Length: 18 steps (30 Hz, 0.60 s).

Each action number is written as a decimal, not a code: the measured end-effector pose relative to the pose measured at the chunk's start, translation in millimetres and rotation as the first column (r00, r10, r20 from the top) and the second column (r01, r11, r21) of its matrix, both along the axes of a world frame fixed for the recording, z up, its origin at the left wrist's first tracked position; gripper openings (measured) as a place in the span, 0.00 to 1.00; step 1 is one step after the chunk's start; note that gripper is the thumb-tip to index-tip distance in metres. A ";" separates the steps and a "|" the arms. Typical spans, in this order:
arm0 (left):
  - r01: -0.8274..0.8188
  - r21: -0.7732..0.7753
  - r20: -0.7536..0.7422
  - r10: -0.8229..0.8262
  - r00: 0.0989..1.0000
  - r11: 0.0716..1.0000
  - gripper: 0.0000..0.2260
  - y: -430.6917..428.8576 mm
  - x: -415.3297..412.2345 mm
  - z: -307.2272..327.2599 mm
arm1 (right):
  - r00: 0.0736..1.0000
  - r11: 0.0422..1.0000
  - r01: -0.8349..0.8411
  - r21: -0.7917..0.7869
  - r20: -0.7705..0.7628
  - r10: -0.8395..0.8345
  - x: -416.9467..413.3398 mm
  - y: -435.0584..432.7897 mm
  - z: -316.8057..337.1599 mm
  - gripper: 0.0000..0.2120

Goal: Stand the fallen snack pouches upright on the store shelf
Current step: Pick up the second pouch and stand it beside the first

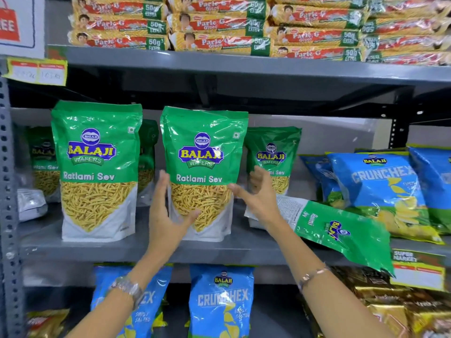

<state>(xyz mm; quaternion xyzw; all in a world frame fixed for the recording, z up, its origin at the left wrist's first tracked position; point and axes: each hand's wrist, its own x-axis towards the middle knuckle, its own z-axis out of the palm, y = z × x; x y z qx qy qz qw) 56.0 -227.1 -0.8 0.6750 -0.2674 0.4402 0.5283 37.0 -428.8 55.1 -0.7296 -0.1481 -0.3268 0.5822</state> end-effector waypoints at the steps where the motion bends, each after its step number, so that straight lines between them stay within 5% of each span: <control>1: -0.006 0.039 0.087 0.002 0.996 0.999 0.42 -14.5 -7.4 -1.7 | 0.999 0.998 0.025 -0.050 0.044 -0.023 -10.5 -10.5 3.6 0.40; 6: 0.127 0.393 0.102 -0.181 0.978 0.911 0.36 -102.9 -29.4 -4.9 | 0.972 0.932 0.215 -0.293 0.156 -0.175 -61.0 -98.8 21.6 0.37; 11: 0.060 0.627 0.097 -0.154 0.983 0.776 0.36 -166.9 -28.0 -4.5 | 0.949 0.892 0.296 -0.342 0.002 -0.314 -93.3 -204.8 9.6 0.30; 15: -0.099 0.751 0.127 0.004 0.992 0.653 0.33 -195.0 -21.1 -6.2 | 0.956 0.901 0.144 -0.409 -0.178 -0.234 -113.9 -255.6 -19.8 0.32; 18: -0.121 0.743 0.115 0.052 0.992 0.659 0.30 -198.4 -15.8 -6.0 | 0.947 0.869 0.010 -0.495 -0.275 -0.168 -120.7 -261.0 -33.1 0.39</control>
